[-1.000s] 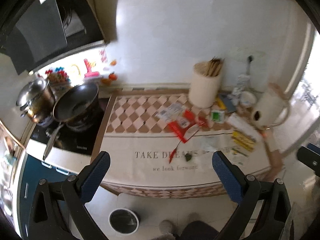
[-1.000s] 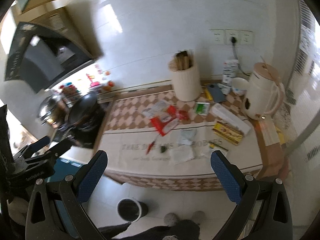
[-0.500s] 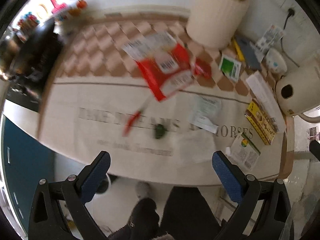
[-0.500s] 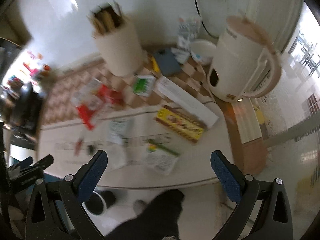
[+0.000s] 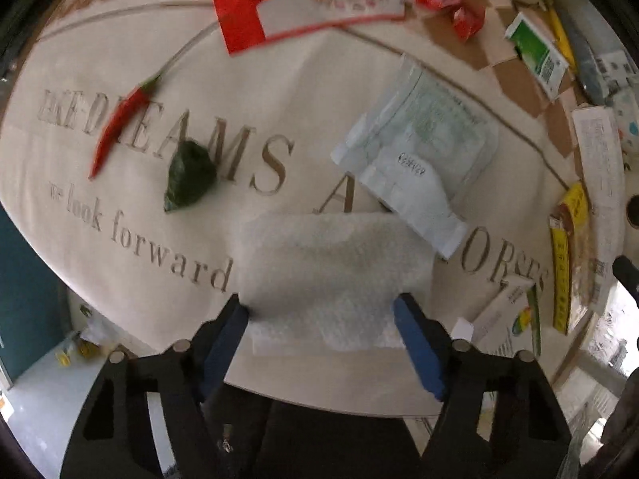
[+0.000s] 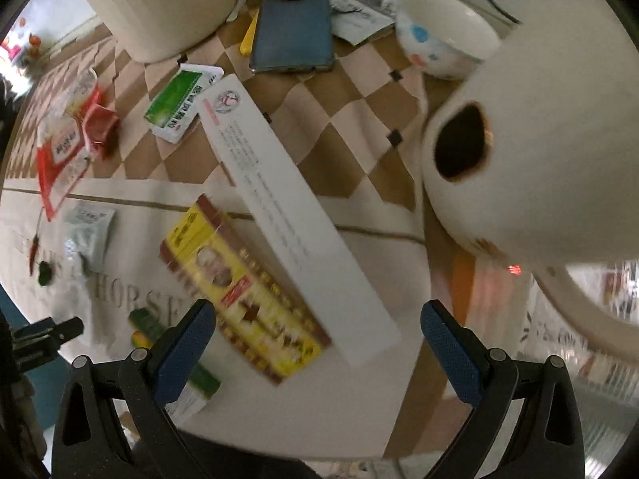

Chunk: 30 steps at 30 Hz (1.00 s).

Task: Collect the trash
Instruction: 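Grasp the white tissue with the left tool while the right tool grasps the white paper strip, then carry tissue and paper strip to the white bin and open both tools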

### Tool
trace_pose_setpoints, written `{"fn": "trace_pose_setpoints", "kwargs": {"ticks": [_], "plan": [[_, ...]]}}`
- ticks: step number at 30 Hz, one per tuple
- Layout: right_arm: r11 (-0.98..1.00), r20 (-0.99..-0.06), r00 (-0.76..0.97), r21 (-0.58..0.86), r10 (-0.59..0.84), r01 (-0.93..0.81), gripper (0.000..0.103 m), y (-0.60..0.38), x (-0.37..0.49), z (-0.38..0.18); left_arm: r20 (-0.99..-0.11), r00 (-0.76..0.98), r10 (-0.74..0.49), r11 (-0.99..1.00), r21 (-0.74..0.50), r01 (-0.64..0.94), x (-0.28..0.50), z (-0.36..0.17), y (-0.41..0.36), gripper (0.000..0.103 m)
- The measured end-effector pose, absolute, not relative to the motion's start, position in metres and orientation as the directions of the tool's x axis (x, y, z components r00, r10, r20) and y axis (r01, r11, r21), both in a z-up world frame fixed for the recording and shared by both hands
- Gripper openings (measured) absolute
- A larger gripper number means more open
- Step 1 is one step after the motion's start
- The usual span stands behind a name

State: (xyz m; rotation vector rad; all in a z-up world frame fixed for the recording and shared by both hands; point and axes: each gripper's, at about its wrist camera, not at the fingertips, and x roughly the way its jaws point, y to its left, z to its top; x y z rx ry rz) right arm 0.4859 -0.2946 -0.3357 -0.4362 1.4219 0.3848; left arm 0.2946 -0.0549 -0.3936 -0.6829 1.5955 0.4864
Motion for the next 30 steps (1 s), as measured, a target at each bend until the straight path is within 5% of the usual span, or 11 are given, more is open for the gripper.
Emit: {"fn": "trace_pose_setpoints", "kwargs": {"ticks": [1,6,13,21,30], "plan": [[0.857,-0.994,0.113,-0.06,-0.002,-0.512,0.103,-0.291,0.489,-0.339,-0.989,-0.043,-0.142,0.74,-0.077,-0.669,0.296,-0.392,-0.057,0.067],[0.839,-0.993,0.117,-0.06,0.004,-0.541,0.094,-0.278,0.508,-0.362,-0.993,-0.016,-0.113,0.739,-0.073,-0.67,0.296,-0.389,-0.058,0.006],[0.833,-0.989,0.136,-0.032,0.052,-0.552,0.048,-0.265,0.518,-0.375,-1.0,0.013,0.012,0.75,0.0,-0.661,0.286,-0.361,-0.057,0.004],[0.843,-0.978,0.187,-0.022,0.094,-0.537,0.037,-0.253,0.51,-0.336,-0.989,0.109,0.097,0.74,-0.002,-0.673,0.267,-0.317,-0.032,0.004],[0.856,-0.942,0.277,0.019,0.189,-0.517,0.036,-0.233,0.45,-0.264,-0.954,0.227,0.199,0.718,-0.016,-0.695,0.214,-0.294,0.0,0.004]]}}
